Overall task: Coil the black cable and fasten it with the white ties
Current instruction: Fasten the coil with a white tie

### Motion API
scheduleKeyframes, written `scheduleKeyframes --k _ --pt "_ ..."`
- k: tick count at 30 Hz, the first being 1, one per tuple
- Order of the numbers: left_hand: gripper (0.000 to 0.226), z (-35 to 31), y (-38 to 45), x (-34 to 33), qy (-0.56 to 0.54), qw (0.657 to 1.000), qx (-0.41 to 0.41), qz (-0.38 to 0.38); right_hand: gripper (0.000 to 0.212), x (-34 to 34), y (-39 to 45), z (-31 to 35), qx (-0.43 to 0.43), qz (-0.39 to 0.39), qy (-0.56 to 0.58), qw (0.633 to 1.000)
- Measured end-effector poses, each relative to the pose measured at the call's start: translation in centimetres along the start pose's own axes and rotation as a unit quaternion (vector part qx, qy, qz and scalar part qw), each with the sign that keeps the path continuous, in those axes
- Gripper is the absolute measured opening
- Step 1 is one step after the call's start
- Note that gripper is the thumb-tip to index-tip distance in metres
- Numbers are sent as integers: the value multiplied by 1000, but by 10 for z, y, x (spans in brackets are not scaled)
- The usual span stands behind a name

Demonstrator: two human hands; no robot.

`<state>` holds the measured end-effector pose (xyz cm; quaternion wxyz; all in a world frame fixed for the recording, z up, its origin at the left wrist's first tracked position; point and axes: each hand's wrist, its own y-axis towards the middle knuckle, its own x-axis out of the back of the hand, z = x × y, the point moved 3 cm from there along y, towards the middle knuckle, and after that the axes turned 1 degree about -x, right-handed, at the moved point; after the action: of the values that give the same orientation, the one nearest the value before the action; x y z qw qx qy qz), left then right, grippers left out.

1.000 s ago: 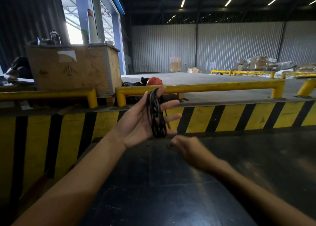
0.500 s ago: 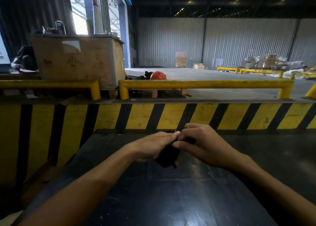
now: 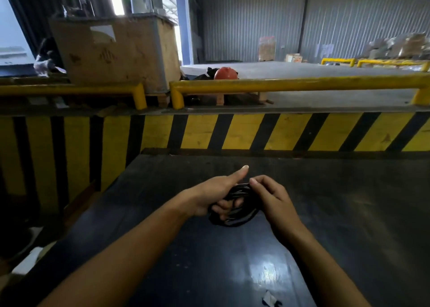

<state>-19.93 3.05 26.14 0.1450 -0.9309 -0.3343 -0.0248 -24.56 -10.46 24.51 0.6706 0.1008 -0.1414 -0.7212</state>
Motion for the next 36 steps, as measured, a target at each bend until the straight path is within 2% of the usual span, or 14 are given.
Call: scheduleKeyframes --k 4,8,11,13,16,18,19,21,24,26,28,30,34,36 --pt "64 38 16 -2 34 981 34 -186 19 1 -7 -47 -57 -55 -26 996" --pt "64 84 27 -10 129 911 53 -388 21 -3 -22 -97 -132 -43 -33 990" --pt "64 119 25 -24 188 870 59 -451 27 -6 -41 -129 -187 -16 -31 982" --pt "63 138 22 -35 202 869 63 -447 29 -7 -55 -146 -228 28 -8 973" --pt "62 162 19 -48 244 876 74 -410 14 6 -70 -167 -272 77 -6 959" --pt "61 175 16 -51 265 881 85 -382 8 26 -74 -186 -279 68 -97 953" --pt "59 181 15 -51 265 885 95 -371 11 38 -75 -198 -281 69 -185 939" --pt "54 192 11 -48 253 891 116 -359 25 55 -82 -223 -298 110 -336 886" --pt "33 203 5 -46 249 894 141 -344 32 56 -102 -250 -315 193 -451 812" --pt "27 208 3 -44 242 900 147 -331 27 49 -113 -258 -301 210 -496 787" --pt "26 211 2 -42 242 906 149 -315 23 41 -119 -260 -296 196 -500 790" --pt "25 210 1 -40 230 916 148 -294 23 32 -117 -254 -307 172 -455 818" --pt "23 198 2 -37 212 941 134 -228 14 15 -87 -217 -323 49 -198 924" --pt "26 183 5 -33 191 953 110 -208 10 9 -67 -187 -296 20 -84 951"
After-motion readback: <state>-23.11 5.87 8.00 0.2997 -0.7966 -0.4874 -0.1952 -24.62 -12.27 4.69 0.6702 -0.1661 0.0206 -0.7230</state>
